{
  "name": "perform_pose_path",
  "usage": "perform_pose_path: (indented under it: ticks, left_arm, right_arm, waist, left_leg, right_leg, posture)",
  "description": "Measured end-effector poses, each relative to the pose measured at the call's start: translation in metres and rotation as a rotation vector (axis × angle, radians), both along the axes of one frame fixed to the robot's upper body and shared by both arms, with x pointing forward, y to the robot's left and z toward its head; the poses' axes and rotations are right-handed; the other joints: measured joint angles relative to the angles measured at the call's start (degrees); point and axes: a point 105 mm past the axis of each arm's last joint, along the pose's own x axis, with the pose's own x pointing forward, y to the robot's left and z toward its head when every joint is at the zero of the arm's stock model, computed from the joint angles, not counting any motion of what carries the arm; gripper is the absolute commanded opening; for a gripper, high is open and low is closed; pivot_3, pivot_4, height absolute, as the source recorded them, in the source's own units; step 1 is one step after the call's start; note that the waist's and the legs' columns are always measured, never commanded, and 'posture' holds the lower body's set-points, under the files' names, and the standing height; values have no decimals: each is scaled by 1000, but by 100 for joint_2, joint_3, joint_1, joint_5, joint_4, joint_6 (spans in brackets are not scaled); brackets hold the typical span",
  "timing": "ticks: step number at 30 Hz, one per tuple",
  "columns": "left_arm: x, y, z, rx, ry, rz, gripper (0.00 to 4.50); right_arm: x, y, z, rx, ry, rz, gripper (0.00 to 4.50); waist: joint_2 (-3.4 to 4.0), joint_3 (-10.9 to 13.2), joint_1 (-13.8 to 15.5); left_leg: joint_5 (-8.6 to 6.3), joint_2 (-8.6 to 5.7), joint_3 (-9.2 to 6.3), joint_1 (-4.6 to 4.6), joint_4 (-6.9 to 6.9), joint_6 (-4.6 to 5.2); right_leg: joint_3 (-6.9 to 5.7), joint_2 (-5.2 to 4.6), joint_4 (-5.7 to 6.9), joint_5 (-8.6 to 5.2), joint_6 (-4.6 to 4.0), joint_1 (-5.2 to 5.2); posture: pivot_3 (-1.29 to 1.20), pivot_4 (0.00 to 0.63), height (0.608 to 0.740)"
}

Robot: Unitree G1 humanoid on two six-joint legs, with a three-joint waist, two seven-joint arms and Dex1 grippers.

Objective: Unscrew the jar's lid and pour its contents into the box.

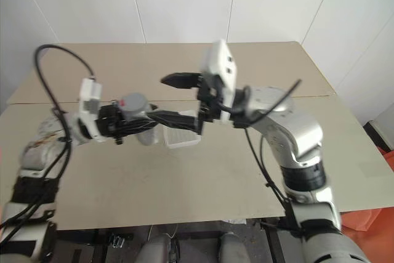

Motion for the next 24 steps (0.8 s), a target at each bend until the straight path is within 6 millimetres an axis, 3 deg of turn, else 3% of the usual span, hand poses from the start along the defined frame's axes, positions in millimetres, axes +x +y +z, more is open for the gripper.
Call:
perform_pose_path:
  ticks: [6, 12, 15, 19, 24]
  left_arm:
    - [8, -13, 0, 6, -22, -67, 1965]
    - [11, -14, -1, 18, -29, -81, 1965]
    - [10, -15, -1, 16, -32, -87, 1965]
    - [12, -14, -2, 23, -30, -80, 1965]
    - [11, -15, -3, 29, -31, -85, 1965]
  right_arm:
    - [20, 6, -17, -56, 115, -129, 4500]
    - [27, 6, -21, -75, 145, -179, 4500]
    - [28, 6, -23, -76, 152, -181, 3908]
    - [25, 9, -25, -92, 155, -152, 2748]
    - [23, 8, -26, -103, 144, -125, 2749]
  waist:
    - [0, 0, -26]
    - [0, 0, -60]
    - [0, 0, -83]
    - [0, 0, -87]
    - [0, 0, -88]
  left_leg:
    - [0, -1, -3, -18, 2, 1]
    - [1, -1, -10, -41, 7, 1]
    - [4, -2, -13, -65, 10, -2]
    - [4, -3, -16, -74, 16, -2]
    - [4, -3, -22, -73, 17, -1]
  right_leg:
    - [-3, -1, 1, 0, 1, -14]
    - [-3, -1, 8, 1, 3, -38]
    - [-1, -1, 38, 2, 4, -64]
    - [0, -2, 59, 2, 5, -75]
    - [-1, -1, 60, 2, 5, -74]
  posture:
    - [0, 150, 740]
    - [0, 150, 740]
    - [0, 150, 740]
    - [0, 150, 740]
    - [0, 150, 740]
